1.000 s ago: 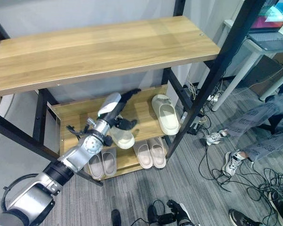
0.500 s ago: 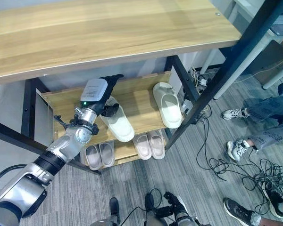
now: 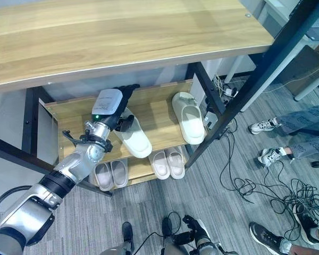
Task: Arrange the slippers neatly on the shoe rack.
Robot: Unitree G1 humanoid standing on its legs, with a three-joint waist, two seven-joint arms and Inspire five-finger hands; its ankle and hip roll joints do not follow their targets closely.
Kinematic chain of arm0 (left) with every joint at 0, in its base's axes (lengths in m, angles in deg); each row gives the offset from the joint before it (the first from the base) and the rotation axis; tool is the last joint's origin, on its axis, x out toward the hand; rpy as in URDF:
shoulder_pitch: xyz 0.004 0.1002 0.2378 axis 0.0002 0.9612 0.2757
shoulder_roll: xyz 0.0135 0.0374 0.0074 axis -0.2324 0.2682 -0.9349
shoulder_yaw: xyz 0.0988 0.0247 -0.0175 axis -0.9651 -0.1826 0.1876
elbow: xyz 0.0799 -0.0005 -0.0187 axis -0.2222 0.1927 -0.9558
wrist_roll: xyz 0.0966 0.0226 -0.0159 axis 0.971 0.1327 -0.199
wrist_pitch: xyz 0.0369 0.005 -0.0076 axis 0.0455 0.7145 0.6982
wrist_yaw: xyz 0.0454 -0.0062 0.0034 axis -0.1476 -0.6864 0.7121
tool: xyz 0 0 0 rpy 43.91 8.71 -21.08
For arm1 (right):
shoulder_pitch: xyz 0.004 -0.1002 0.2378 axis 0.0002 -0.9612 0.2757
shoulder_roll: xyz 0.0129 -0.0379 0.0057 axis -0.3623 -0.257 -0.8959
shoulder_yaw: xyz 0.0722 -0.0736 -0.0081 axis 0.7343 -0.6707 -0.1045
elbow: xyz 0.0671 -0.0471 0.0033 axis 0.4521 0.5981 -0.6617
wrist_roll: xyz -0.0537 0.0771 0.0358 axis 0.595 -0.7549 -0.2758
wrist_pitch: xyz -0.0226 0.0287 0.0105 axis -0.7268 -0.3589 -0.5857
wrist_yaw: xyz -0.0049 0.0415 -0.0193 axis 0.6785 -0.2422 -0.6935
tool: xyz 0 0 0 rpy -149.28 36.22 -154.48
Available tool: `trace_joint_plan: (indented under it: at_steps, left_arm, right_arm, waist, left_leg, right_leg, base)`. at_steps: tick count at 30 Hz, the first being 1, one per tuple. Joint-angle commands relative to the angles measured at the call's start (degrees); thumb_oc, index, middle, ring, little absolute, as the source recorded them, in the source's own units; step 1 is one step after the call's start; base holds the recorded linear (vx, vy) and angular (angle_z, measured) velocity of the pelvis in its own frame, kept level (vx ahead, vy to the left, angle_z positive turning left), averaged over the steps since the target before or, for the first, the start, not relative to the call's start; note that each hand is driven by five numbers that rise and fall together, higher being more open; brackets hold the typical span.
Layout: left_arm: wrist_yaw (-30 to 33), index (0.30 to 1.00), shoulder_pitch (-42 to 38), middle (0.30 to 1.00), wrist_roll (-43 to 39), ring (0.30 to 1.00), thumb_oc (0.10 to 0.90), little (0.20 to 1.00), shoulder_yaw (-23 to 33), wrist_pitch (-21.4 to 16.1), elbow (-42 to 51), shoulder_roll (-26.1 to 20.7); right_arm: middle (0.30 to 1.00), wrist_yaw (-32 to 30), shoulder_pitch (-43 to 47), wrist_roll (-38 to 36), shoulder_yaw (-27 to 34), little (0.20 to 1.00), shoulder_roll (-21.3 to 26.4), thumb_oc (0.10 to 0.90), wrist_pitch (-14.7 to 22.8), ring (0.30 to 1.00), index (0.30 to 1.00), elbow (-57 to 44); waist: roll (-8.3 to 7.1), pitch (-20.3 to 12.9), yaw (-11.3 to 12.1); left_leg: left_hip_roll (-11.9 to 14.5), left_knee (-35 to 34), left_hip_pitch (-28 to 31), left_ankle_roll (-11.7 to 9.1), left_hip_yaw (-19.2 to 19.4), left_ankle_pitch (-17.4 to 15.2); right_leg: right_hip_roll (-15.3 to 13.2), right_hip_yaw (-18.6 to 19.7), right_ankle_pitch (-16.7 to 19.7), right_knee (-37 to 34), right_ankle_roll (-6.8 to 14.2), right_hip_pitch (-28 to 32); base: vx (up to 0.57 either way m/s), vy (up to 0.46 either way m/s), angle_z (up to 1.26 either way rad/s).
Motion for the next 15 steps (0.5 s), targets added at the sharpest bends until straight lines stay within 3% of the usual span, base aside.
trace_joint_plan:
  at_steps: [1,15]
  left_arm:
    - [4.00,0.900,-10.70,0.900,-1.57,0.900,0.800,0.900,3.68,-2.83,-0.51,3.88]
    - [3.80,0.900,-9.14,0.900,-1.81,0.900,0.800,0.900,3.17,-3.31,0.01,4.59]
  right_arm:
    - [0.900,-0.40,-1.79,0.03,-1.09,0.900,0.84,0.800,1.25,0.900,0.900,-2.08]
    - [0.900,-0.57,-1.59,0.00,-1.25,0.900,0.43,0.800,1.14,0.900,0.900,-1.18]
  waist:
    - [2.50,-1.98,0.96]
    - [2.75,-2.28,1.02]
  left_leg:
    - [-0.93,-0.36,0.79,-1.21,-4.32,-4.76]
    - [-0.85,-0.36,1.61,-1.28,-4.61,-4.92]
  right_leg:
    - [-1.10,-4.24,-4.98,2.47,3.75,0.80]
    - [-1.19,-4.69,-5.44,2.83,3.54,1.38]
  base:
    - [0.00,0.000,0.00]
    - [0.00,0.000,0.00]
